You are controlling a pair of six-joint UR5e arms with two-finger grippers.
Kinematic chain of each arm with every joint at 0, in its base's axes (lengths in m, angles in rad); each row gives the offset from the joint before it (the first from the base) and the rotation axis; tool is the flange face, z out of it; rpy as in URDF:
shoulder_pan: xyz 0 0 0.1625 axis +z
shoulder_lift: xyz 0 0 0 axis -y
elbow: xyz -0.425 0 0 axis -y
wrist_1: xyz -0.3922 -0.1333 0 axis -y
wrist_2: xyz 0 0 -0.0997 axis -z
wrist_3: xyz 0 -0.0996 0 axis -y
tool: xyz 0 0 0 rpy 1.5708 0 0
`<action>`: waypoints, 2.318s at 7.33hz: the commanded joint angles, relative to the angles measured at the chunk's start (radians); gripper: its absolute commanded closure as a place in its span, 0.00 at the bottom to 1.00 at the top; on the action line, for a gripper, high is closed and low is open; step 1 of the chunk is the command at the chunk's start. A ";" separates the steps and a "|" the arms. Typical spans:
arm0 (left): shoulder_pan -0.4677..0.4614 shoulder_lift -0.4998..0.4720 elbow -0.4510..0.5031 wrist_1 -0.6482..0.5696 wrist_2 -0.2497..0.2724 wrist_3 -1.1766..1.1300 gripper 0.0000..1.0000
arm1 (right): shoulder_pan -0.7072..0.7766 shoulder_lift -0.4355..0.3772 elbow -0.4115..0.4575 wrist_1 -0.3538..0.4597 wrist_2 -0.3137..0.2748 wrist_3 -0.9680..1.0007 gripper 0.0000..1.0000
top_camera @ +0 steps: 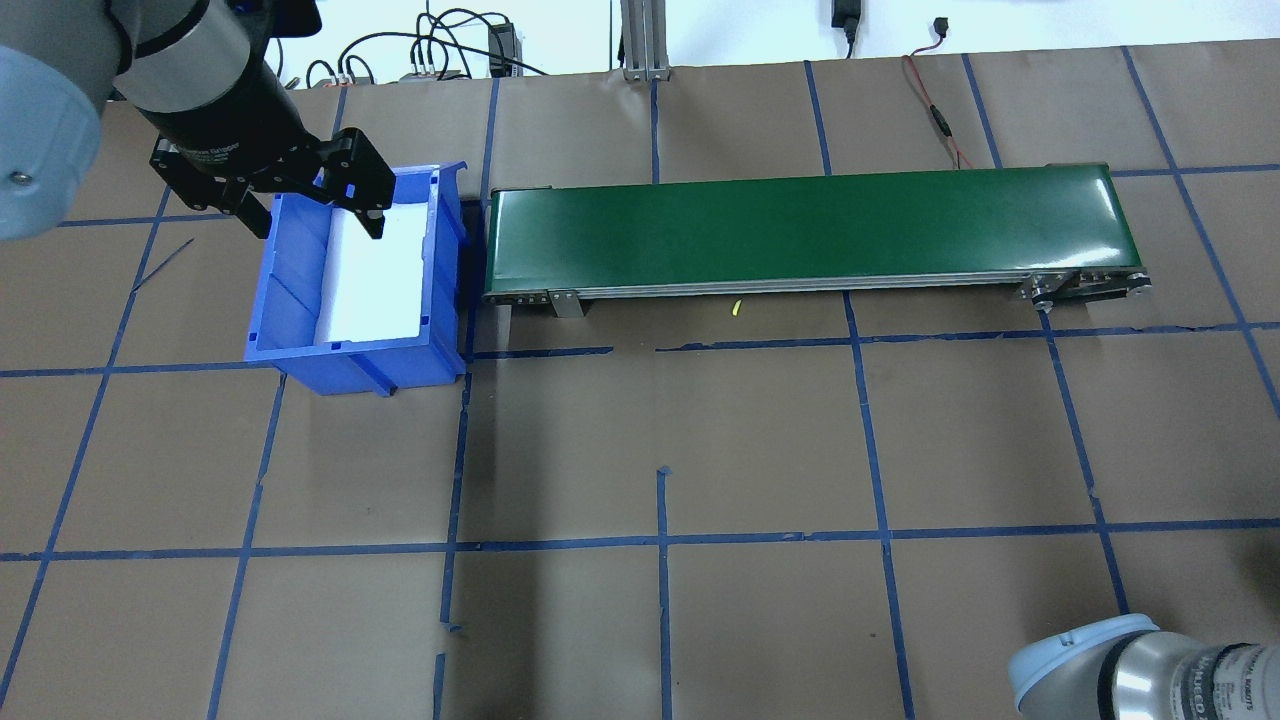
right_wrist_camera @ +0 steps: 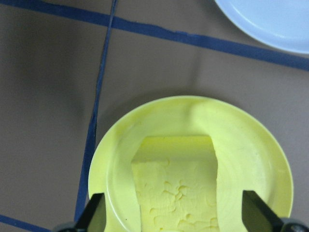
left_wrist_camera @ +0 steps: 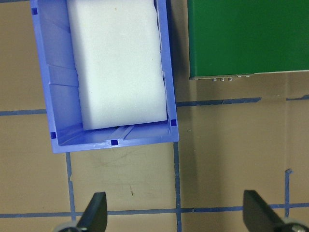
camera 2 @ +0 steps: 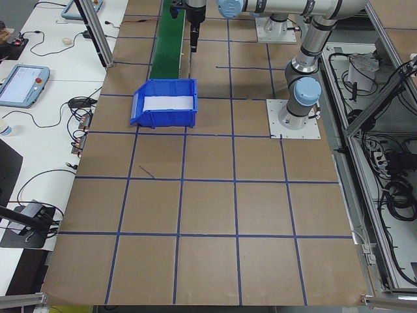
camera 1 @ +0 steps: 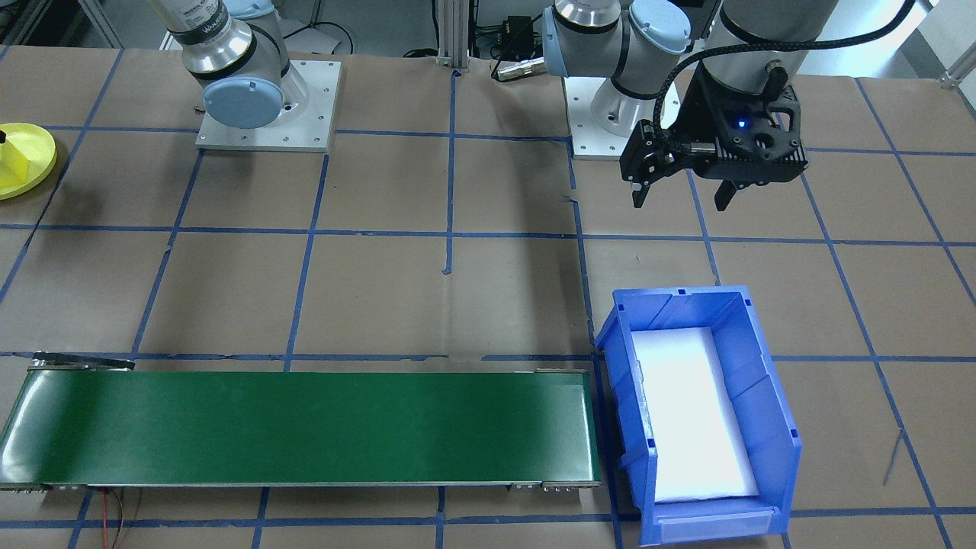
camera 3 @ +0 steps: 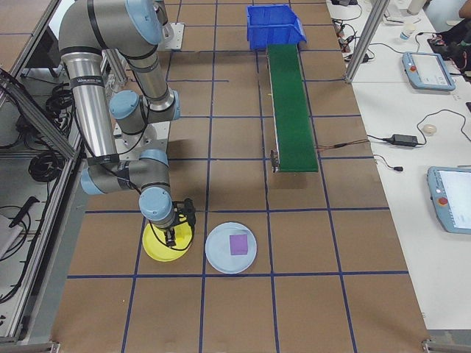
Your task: Move block left to right into plate
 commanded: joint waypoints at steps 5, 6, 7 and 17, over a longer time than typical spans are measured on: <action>0.005 0.002 0.001 0.002 -0.002 -0.003 0.00 | 0.779 -0.194 -0.128 0.243 0.098 0.810 0.13; 0.004 0.002 0.002 0.003 -0.002 -0.003 0.00 | 0.916 -0.243 -0.189 0.315 0.114 1.040 0.13; 0.006 0.002 0.004 0.003 -0.002 -0.001 0.00 | 1.049 -0.259 -0.296 0.389 0.118 1.159 0.12; 0.003 -0.002 -0.001 0.005 -0.002 0.002 0.00 | 1.428 -0.226 -0.339 0.399 0.021 1.567 0.00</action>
